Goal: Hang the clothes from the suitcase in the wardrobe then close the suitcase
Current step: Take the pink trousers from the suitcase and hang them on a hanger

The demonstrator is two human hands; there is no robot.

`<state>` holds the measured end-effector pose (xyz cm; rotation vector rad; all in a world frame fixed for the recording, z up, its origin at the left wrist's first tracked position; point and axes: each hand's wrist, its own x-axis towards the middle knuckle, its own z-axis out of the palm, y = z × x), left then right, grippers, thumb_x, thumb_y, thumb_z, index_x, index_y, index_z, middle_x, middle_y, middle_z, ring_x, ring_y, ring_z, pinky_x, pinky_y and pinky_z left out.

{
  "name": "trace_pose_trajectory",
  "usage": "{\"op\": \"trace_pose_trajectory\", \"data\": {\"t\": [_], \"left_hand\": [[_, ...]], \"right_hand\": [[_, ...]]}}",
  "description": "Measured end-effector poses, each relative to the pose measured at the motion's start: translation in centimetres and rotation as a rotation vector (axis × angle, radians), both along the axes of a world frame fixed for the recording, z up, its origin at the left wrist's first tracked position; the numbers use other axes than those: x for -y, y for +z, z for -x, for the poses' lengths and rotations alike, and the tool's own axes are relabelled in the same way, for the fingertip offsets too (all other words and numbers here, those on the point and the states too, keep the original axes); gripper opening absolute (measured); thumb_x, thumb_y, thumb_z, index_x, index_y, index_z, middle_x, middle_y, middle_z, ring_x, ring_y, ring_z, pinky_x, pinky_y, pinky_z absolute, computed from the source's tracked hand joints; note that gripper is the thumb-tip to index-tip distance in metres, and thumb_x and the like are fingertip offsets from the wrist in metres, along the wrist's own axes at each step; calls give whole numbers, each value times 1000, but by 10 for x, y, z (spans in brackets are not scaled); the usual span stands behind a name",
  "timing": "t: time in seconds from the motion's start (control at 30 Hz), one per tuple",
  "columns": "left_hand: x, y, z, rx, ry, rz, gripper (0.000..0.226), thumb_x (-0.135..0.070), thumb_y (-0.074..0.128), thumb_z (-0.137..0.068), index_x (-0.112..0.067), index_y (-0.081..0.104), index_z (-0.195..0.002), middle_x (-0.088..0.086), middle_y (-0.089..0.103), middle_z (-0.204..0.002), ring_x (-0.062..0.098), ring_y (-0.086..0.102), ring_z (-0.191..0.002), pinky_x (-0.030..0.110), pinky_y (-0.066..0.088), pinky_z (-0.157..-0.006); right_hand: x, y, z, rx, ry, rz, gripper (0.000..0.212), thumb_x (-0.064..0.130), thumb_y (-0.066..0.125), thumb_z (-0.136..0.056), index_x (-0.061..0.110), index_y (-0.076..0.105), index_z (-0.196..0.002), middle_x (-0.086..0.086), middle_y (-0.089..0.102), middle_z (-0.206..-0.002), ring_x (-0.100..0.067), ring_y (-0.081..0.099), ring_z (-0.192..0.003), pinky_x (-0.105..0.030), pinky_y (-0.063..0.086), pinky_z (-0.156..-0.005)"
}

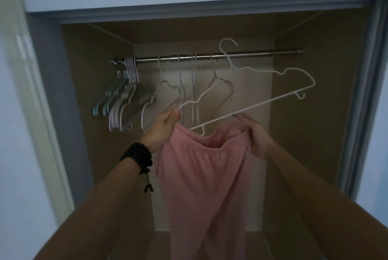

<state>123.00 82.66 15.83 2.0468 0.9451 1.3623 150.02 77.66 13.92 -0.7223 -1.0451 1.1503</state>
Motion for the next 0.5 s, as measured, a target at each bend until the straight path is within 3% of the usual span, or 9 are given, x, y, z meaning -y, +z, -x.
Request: {"op": "trace_pose_trajectory", "data": {"t": [0.07,0.1,0.13,0.17,0.2,0.23,0.3,0.37,0.5], "left_hand": [[4,-9,11,4,14,31,35,-44,39,-101,-23,61,-83,-20,42,-75,4,54,-71,24,32,-73],[7,-11,14,-1,13,39,37,-42,38,-102,-20,64,-86,-10,62,-76,7,58,-72,27,43,-81],[12,-13,16,-22,13,36,38,-40,38,-103,-18,64,-85,-3,40,-116,8,59,-72,29,45,-93],[16,-14,17,-48,8,20,38,-38,38,-103,-20,61,-79,-20,32,-77,5,56,-68,24,43,-77],[21,-15,18,-73,-11,2,37,-38,38,-102,-23,54,-73,-9,51,-69,2,49,-64,23,39,-71],[25,-15,18,-95,-37,-4,35,-38,40,-101,-22,48,-71,-11,41,-71,2,44,-63,23,35,-67],[31,-16,20,-150,-112,53,28,-35,52,-98,-19,47,-75,-4,47,-68,5,47,-64,22,37,-62],[34,-22,25,-221,-202,190,14,-21,66,-91,-17,54,-86,-14,58,-69,-2,55,-65,13,42,-61],[28,-44,31,-399,-200,321,19,-22,74,-84,-15,61,-96,-10,56,-82,-7,52,-66,8,40,-61]], "right_hand": [[0,-1,5,-8,-43,-27,26,27,45,-99,10,64,-101,-9,70,-83,-18,69,-73,-26,58,-65],[0,1,8,10,-88,0,34,34,42,-101,9,66,-98,-9,71,-82,-18,70,-72,-28,59,-67],[0,0,10,36,-143,24,40,39,42,-100,9,67,-94,-8,72,-81,-18,69,-72,-30,59,-70],[-1,0,10,56,-208,34,40,41,45,-99,10,67,-89,-6,71,-77,-17,68,-71,-30,58,-72],[-1,-1,9,80,-281,37,37,41,50,-97,12,66,-82,-2,69,-71,-15,66,-67,-28,57,-68],[-1,-2,9,91,-338,28,34,38,53,-96,13,64,-76,2,66,-63,-13,62,-62,-25,54,-63],[-1,-3,6,106,-413,-7,32,32,57,-96,14,61,-69,3,58,-57,-13,54,-60,-26,47,-62],[1,-5,4,101,-459,-30,31,29,57,-96,15,60,-68,1,54,-61,-14,51,-63,-30,44,-66],[9,-8,1,68,-486,-60,30,24,56,-96,14,58,-68,3,53,-59,-11,50,-62,-29,43,-65]]}}
